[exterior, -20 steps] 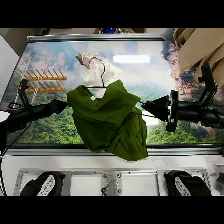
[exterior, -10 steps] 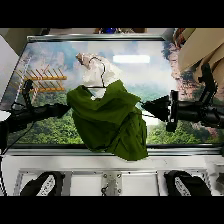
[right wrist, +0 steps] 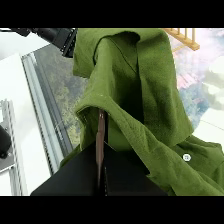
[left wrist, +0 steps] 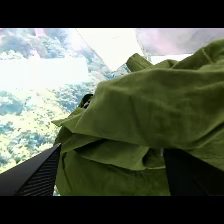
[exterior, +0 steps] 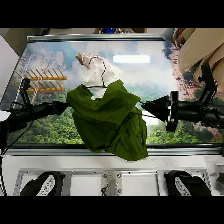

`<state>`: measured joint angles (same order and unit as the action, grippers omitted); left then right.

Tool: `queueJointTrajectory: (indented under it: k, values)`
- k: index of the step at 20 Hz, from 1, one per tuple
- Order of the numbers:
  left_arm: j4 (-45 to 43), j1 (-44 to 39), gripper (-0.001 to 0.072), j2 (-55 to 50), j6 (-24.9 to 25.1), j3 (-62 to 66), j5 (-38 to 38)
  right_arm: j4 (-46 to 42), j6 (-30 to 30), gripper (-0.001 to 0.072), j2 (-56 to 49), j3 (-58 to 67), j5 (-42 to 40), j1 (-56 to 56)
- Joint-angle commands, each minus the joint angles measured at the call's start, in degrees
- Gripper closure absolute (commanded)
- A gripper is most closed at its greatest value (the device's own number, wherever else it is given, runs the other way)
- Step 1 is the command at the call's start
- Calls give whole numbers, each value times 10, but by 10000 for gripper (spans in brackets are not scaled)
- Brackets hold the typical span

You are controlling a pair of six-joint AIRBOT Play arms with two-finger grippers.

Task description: Fold the clothes and pants, and hang the long-sleeved shirts on hangers.

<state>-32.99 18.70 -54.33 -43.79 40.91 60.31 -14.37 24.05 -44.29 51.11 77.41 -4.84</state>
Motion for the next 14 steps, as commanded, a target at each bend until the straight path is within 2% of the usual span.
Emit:
queueJointTrajectory:
  k: [1, 2, 3, 4, 7, 12, 13, 14]
  values:
    - [0, 0, 23, 0, 1, 0, -8, 0, 0, 702, 0, 0, 0, 0]
    - [0, 0, 44, 0, 4, 0, -10, 0, 0, 702, 0, 0, 0, 0]
    - [0, 0, 175, 0, 7, 0, -10, 0, 0, 702, 0, 0, 0, 0]
    - [0, 0, 208, 0, 10, 0, -11, 0, 0, 702, 0, 0, 0, 0]
    - [10, -5, 208, 0, 11, 0, -25, 0, 4, 702, 0, 0, 0, 0]
    - [9, -72, 212, -18, 34, 0, -82, -2, 11, 702, 0, 0, 0, 0]
    - [10, -73, 373, -23, 34, 0, -89, -2, 14, 702, 0, 0, 0, 0]
    - [8, -71, 569, -24, 34, 0, -95, -5, 15, 702, 0, 0, 1, 0]
